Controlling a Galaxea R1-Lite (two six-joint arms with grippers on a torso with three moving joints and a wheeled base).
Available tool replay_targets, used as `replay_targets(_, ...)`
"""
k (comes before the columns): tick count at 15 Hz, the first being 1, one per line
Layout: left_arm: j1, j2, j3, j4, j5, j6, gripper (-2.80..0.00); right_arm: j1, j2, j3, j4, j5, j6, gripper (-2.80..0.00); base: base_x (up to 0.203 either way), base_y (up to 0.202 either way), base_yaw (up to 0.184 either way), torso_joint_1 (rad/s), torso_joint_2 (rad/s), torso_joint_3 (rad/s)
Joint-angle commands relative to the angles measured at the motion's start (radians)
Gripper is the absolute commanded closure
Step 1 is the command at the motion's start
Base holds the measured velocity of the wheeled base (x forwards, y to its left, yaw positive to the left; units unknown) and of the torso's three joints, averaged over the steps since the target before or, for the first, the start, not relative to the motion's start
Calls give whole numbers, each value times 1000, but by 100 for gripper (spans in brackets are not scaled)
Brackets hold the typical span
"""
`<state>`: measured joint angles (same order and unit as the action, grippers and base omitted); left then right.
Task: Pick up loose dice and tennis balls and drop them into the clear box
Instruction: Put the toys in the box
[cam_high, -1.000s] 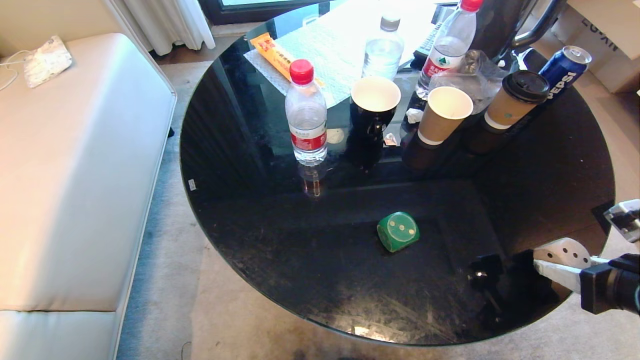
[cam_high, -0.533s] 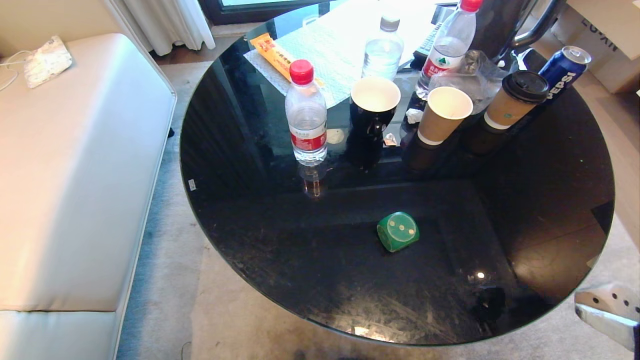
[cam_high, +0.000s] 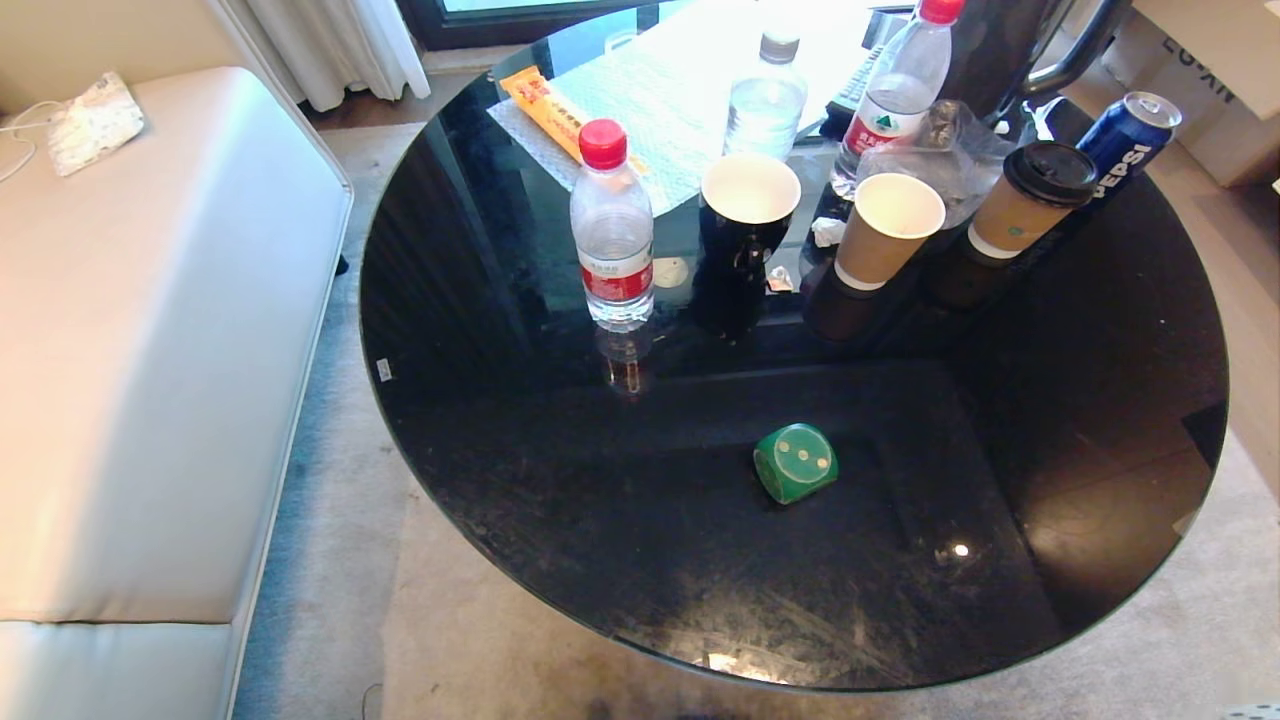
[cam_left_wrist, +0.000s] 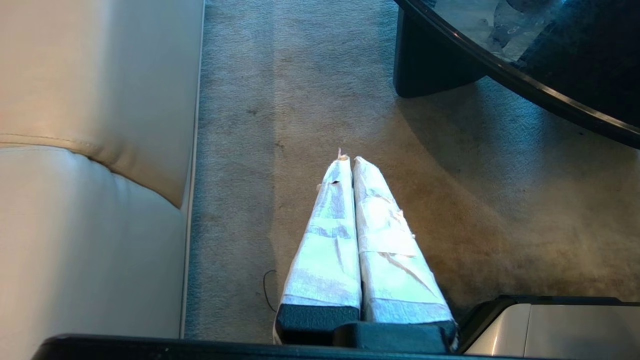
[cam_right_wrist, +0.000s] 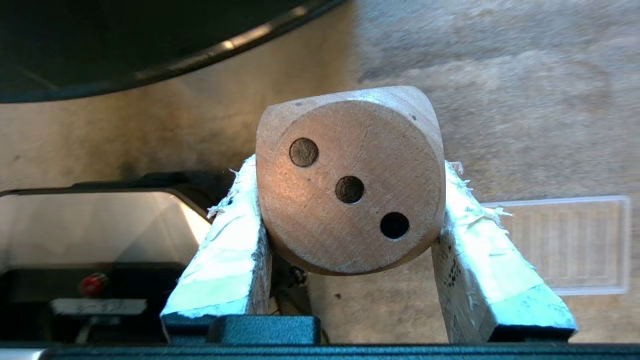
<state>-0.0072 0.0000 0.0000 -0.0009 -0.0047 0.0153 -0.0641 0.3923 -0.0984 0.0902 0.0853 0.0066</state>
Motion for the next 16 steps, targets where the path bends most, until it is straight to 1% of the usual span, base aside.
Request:
replay_targets(1, 0, 0, 0, -1, 0, 0, 0, 22, -141, 27, 8, -35, 1, 0, 0, 0, 0, 0, 0, 0)
replay_targets(3, 0, 0, 0, -1, 0, 0, 0, 36, -200, 56, 13, -92, 1, 0, 0, 0, 0, 0, 0, 0)
replay_targets(4, 0, 0, 0, 0, 0, 0, 0, 41, -223, 62, 7, -102, 11, 0, 0, 0, 0, 0, 0, 0)
replay_targets(6, 0, 0, 0, 1, 0, 0, 0, 65, -284, 63, 2, -104, 12, 0, 0, 0, 0, 0, 0, 0)
replay_targets(9, 0, 0, 0, 0, 0, 0, 0, 66, -390, 63, 1, -104, 12, 0, 0, 0, 0, 0, 0, 0)
replay_targets(16, 0, 0, 0, -1, 0, 0, 0, 66, -394, 65, 0, -104, 15, 0, 0, 0, 0, 0, 0, 0)
